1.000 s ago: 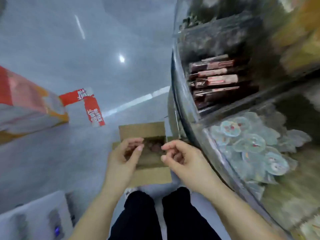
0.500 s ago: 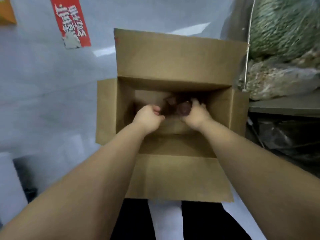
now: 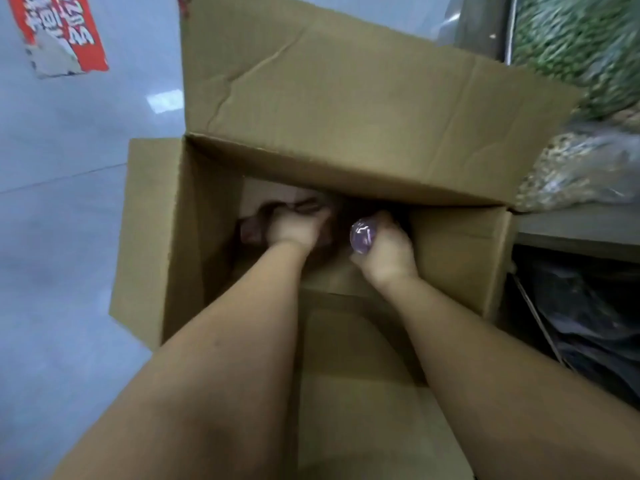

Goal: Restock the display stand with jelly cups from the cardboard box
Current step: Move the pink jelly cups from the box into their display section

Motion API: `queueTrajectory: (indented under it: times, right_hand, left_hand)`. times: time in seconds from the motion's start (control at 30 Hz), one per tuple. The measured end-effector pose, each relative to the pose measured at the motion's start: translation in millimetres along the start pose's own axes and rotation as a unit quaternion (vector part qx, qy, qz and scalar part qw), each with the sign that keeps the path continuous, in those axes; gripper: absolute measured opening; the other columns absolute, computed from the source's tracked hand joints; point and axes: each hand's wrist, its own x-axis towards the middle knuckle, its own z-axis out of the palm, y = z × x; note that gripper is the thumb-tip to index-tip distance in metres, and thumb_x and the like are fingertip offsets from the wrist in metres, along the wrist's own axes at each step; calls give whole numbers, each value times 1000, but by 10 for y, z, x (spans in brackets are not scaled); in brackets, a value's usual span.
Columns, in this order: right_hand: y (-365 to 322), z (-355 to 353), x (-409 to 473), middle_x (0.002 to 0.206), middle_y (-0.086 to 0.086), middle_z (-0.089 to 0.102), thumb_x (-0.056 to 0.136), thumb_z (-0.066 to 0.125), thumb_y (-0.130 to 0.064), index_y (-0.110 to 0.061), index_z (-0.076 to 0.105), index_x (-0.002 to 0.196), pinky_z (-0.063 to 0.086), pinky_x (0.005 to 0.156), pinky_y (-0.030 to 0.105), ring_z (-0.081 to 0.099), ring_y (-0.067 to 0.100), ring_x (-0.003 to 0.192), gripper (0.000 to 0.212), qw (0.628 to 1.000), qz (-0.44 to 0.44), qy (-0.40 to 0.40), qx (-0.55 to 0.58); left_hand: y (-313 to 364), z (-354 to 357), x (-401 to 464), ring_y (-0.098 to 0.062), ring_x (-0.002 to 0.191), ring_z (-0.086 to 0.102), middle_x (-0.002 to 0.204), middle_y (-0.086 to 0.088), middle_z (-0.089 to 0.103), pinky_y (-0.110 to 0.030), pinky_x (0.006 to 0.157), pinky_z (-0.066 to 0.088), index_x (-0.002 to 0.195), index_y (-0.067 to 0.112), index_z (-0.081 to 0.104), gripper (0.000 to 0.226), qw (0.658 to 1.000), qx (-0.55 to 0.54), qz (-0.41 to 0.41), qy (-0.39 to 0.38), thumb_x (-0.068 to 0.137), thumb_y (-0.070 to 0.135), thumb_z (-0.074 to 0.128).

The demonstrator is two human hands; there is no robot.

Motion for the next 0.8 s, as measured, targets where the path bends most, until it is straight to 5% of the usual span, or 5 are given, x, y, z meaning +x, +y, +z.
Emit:
queueTrajectory:
  times: [0.07,0.3,0.4,0.53,0.8]
  right_hand:
    - [-96,-162,-292,102,7,64,65,73,-9,-11,52,106,44,77,29,60,30,98,46,995,13,3,103]
    - [-824,-1326,-1975,81,-11,58,62,73,-18,-30,41,90,51,73,34,60,17,79,44,944,0,-3,330]
    - [-1205,-2199,-2751,81,-13,61,65,76,-11,-31,49,89,48,67,19,58,4,74,41,914,-55,14,402]
    - [-1545,-3412,-3664,96,-4,66,67,75,-2,-17,59,102,46,76,12,61,2,84,42,884,-142,48,442]
    - [-1349,-5014,-4926,99,-18,64,69,68,0,-23,56,108,44,78,7,61,-2,92,46,838,-208,218,455]
  left_hand:
    - [-21,-243,-316,-25,88,66,97,-10,70,-34,78,56,102,7,62,34,996,-89,-11,7,77,28,72]
    - [562,-1448,-2310,-6,57,50,76,2,59,-20,49,42,107,4,53,37,975,-166,134,-68,78,21,69]
    - [1051,-1931,-3212,-1,54,49,73,16,62,-14,47,41,100,15,54,24,965,-165,191,-67,80,20,68]
    - [1793,-2408,-4307,5,76,59,95,14,63,-17,72,49,94,33,42,41,947,-139,280,-76,65,32,70]
    - [2934,-2449,-5917,10,88,59,95,27,64,-5,76,42,105,32,51,37,828,-59,489,-269,74,17,65]
